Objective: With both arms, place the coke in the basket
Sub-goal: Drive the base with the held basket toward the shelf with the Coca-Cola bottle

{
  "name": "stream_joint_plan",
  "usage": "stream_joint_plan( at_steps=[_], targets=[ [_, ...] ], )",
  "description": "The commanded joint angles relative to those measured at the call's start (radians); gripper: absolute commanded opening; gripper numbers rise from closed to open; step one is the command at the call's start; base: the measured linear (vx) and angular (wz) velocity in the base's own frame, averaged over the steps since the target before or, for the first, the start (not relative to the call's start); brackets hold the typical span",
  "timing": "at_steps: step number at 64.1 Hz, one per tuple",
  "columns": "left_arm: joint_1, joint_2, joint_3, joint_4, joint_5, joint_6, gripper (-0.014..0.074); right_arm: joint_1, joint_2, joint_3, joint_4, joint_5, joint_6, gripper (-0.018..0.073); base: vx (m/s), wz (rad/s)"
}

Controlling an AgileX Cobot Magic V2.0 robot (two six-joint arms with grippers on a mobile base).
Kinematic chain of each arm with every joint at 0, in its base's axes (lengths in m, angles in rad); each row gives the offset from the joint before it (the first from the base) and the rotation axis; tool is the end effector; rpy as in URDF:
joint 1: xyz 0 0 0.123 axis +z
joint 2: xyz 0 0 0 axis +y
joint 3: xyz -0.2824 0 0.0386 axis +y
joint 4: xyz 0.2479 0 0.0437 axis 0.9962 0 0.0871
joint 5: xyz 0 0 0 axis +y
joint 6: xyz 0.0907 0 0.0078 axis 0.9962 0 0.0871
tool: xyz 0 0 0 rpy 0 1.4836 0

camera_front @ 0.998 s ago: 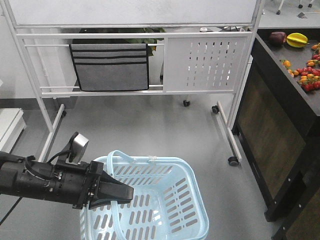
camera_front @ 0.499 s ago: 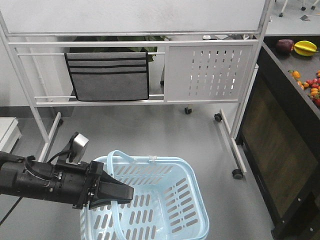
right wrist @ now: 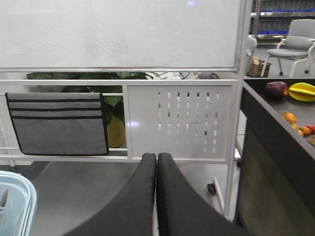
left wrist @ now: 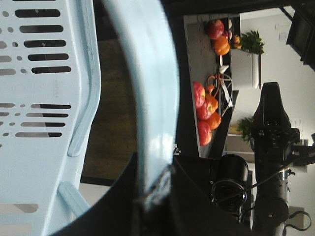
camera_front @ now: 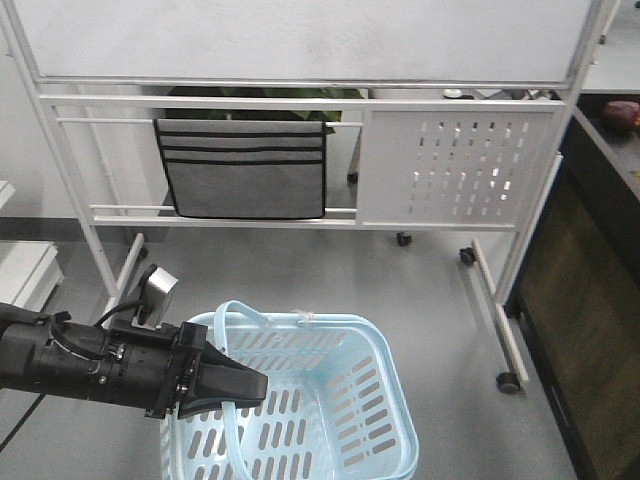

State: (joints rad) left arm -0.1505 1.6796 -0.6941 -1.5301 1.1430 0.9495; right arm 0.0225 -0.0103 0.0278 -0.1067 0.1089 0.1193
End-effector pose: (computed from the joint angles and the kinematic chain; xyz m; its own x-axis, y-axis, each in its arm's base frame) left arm 0.2478 -0.1213 0.1855 -0.9934 -0.0599 -0.0979 0.0706 0.3542 -0.9325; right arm 0.0568 0.0002 0.1944 -0.0387 0.0124 -0.9992 -0.0104 0.9999 0.0128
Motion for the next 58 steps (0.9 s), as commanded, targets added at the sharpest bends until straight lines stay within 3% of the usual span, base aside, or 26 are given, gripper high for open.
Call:
stream_joint_plan(
  at_steps=[1, 58],
  targets=[
    [-0.003, -0.048, -0.018, -0.066, 0.090, 0.008, -0.0006, 0.000, -0.019, 0.011, -0.005, -0.070, -0.012, -0.0010, 0.19, 0.23],
    [-0.003, -0.048, -0.018, -0.066, 0.090, 0.008, -0.0006, 0.000, -0.019, 0.011, -0.005, -0.070, -0.012, -0.0010, 0.18, 0.50]
  ],
)
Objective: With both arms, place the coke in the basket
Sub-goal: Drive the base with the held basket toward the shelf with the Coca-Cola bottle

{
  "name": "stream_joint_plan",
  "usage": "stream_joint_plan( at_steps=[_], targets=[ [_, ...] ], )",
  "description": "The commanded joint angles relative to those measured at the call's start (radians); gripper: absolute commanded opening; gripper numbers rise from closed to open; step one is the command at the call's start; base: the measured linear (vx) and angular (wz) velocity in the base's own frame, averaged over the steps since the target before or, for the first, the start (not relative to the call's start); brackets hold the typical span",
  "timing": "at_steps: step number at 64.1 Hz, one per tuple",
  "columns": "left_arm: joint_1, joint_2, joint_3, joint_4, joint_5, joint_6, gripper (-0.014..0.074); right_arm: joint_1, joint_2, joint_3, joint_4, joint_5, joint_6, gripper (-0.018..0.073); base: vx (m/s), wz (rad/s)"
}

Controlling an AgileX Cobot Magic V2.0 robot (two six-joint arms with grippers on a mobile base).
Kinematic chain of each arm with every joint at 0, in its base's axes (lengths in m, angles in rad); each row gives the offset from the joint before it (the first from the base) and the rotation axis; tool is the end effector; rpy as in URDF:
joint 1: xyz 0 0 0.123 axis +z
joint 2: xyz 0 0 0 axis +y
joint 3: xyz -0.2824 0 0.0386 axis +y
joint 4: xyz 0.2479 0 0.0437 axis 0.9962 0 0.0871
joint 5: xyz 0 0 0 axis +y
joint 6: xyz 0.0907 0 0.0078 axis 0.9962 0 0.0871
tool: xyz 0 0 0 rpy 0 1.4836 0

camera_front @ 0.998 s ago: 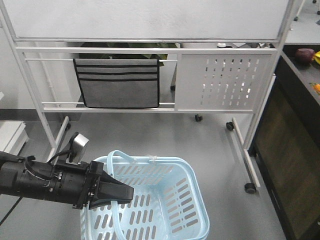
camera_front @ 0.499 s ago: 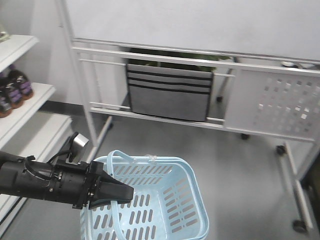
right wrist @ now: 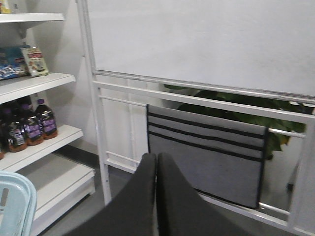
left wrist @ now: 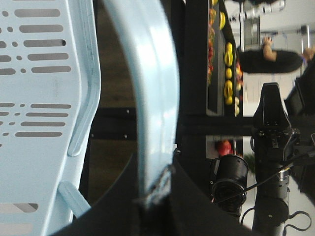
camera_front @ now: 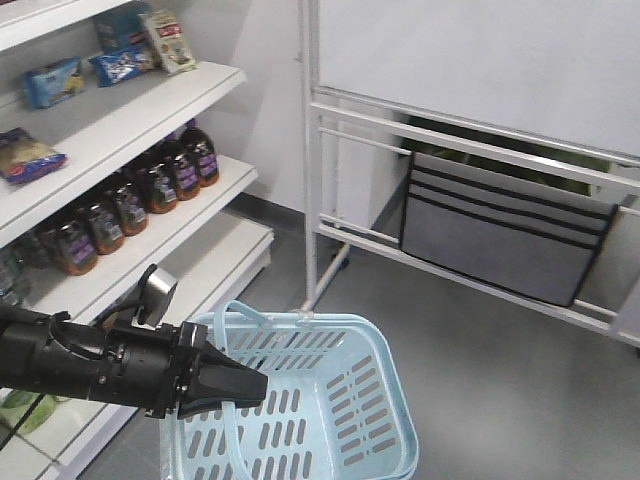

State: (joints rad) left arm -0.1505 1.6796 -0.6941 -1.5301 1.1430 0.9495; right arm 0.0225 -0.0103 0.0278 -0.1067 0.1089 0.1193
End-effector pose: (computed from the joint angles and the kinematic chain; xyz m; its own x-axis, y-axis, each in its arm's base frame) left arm 0.2478 -0.1213 0.1855 -0.9934 -0.0599 -0.0979 0.0706 0.3542 -0.9325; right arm 0.0568 0.0002 0.1944 -0.0387 0.0124 -0.9992 -0.0104 0.9999 0.0128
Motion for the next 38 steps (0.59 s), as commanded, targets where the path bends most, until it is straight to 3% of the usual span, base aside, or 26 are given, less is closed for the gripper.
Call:
stream_joint_plan(
  at_steps=[1, 38],
  targets=[
    [-0.003, -0.048, -0.018, -0.066, 0.090, 0.008, -0.0006, 0.000, -0.019, 0.011, -0.005, -0.070, -0.012, -0.0010, 0.16, 0.61],
    [-0.003, -0.048, -0.018, -0.066, 0.090, 0.008, -0.0006, 0.000, -0.019, 0.011, -0.005, -0.070, -0.012, -0.0010, 0.16, 0.64]
  ],
)
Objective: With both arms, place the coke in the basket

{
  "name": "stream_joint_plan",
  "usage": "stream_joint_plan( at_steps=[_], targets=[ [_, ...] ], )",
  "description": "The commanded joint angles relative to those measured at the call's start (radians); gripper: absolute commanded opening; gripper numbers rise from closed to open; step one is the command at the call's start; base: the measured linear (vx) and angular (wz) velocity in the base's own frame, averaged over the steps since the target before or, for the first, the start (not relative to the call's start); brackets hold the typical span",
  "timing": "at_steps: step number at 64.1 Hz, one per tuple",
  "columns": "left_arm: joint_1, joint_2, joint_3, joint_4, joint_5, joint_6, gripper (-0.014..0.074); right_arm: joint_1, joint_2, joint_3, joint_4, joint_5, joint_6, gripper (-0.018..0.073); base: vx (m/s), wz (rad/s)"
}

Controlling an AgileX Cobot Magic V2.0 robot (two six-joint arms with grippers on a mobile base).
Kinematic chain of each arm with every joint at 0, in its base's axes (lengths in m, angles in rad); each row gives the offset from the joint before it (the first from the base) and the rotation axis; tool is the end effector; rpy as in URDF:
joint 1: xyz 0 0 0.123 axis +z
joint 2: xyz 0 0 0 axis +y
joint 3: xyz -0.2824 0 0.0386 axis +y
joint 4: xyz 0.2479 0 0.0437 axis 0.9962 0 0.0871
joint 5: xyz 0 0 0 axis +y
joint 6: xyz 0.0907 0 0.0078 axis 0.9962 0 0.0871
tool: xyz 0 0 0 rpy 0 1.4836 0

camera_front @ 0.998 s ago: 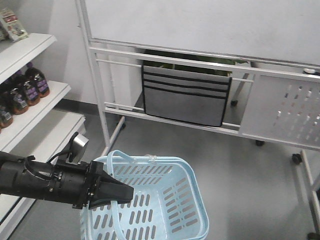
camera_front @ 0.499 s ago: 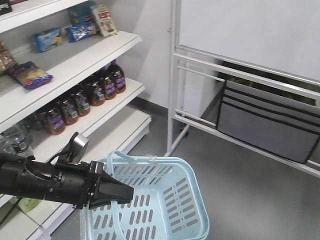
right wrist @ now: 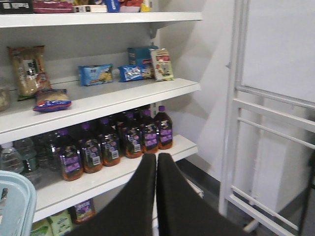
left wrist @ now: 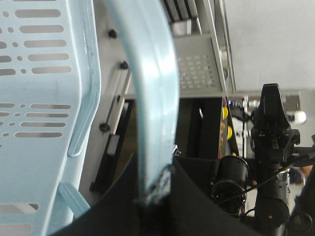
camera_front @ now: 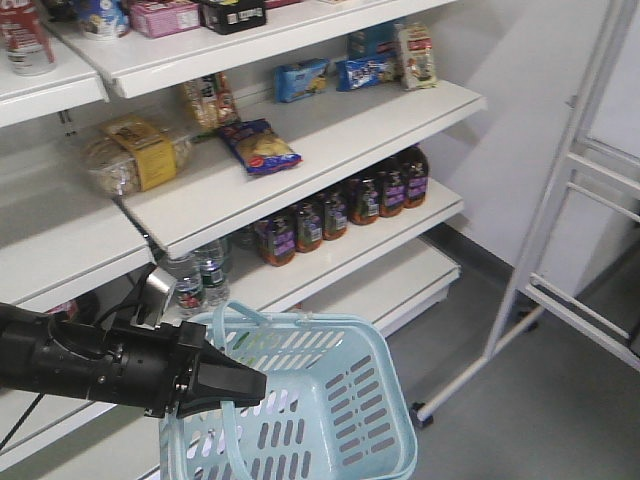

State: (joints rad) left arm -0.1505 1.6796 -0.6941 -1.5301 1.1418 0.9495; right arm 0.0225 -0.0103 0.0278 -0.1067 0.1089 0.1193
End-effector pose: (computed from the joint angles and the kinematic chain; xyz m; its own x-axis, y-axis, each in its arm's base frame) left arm 0.2479 -0.1213 0.1854 -0.9933 -0.0606 -0.0982 0.0705 0.3551 -0.9322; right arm 0.0568 0.0002 0.1944 -0.0387 0.0124 -0.9992 -0.0104 0.9999 0.0128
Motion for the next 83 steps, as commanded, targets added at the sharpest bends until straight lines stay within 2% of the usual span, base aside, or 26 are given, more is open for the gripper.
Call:
stream_joint_plan(
  at_steps=[1, 53, 83],
  targets=[
    [-0.003, -0.048, -0.018, -0.066, 0.092, 0.008, -0.0006, 0.000, -0.019, 0.011, -0.005, -0.070, -0.012, -0.0010, 0.15, 0.58],
    [-0.003, -0.048, -0.018, -0.066, 0.092, 0.008, -0.0006, 0.000, -0.019, 0.011, -0.005, -0.070, -0.012, -0.0010, 0.15, 0.63],
    [-0.003, -0.048, -0.018, -0.066, 0.092, 0.008, -0.0006, 0.000, -0.019, 0.011, -0.005, -0.070, -0.012, -0.0010, 0.11, 0.27]
  ],
)
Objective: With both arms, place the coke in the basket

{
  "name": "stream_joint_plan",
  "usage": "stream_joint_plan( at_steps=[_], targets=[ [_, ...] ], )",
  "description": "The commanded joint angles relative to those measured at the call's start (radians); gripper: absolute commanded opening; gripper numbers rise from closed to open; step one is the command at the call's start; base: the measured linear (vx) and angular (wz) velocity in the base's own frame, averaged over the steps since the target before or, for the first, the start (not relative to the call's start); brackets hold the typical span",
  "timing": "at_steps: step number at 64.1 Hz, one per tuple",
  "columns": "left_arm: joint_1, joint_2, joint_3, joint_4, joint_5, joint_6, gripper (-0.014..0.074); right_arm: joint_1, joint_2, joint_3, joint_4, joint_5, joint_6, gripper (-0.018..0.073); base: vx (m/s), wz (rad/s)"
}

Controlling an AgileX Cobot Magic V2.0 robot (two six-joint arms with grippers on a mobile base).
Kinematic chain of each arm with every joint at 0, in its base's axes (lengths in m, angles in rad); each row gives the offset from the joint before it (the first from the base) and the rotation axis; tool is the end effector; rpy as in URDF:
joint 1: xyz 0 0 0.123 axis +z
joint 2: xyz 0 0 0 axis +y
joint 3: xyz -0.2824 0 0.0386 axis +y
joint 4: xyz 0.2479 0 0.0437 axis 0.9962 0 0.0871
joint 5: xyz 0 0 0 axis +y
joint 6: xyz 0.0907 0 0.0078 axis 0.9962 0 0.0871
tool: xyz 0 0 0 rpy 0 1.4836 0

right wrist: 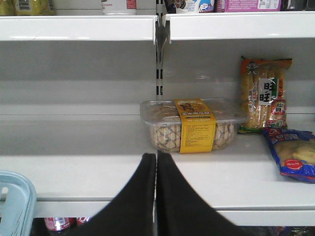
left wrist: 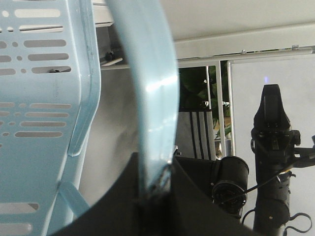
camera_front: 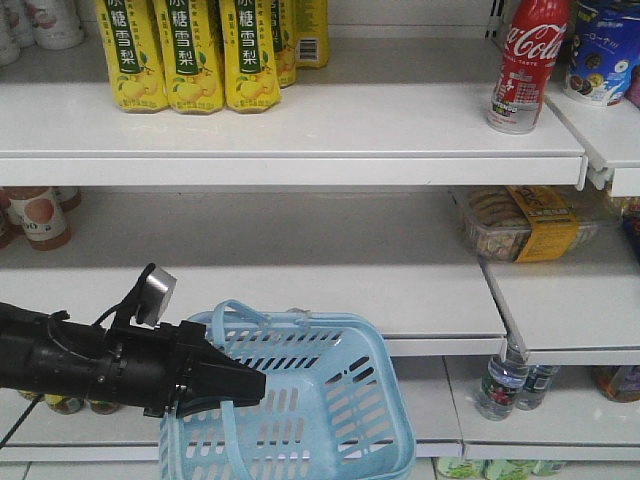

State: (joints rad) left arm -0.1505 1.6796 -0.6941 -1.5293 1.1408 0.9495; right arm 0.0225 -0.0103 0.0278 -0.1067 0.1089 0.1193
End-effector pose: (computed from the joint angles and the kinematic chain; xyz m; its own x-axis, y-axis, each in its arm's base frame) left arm 0.2479 -0.1213 0.1853 -0.9933 -0.0605 -0.0985 0.0707 0.3563 -0.9317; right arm 0.0568 0.0002 0.1944 -0.0387 0.0124 -0.9992 -0.0104 0.9999 0.0128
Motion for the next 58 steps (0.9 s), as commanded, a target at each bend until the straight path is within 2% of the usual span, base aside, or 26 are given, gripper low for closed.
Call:
stream_joint_plan(
  at_steps=[1, 58],
  targets=[
    [-0.003, -0.048, -0.018, -0.067, 0.093, 0.008, -0.0006, 0.000, -0.019, 0.011, -0.005, -0.070, -0.012, -0.0010, 0.09, 0.03],
    [-0.003, -0.048, -0.018, -0.067, 0.093, 0.008, -0.0006, 0.000, -0.019, 0.011, -0.005, -0.070, -0.012, -0.0010, 0.05, 0.02]
  ],
)
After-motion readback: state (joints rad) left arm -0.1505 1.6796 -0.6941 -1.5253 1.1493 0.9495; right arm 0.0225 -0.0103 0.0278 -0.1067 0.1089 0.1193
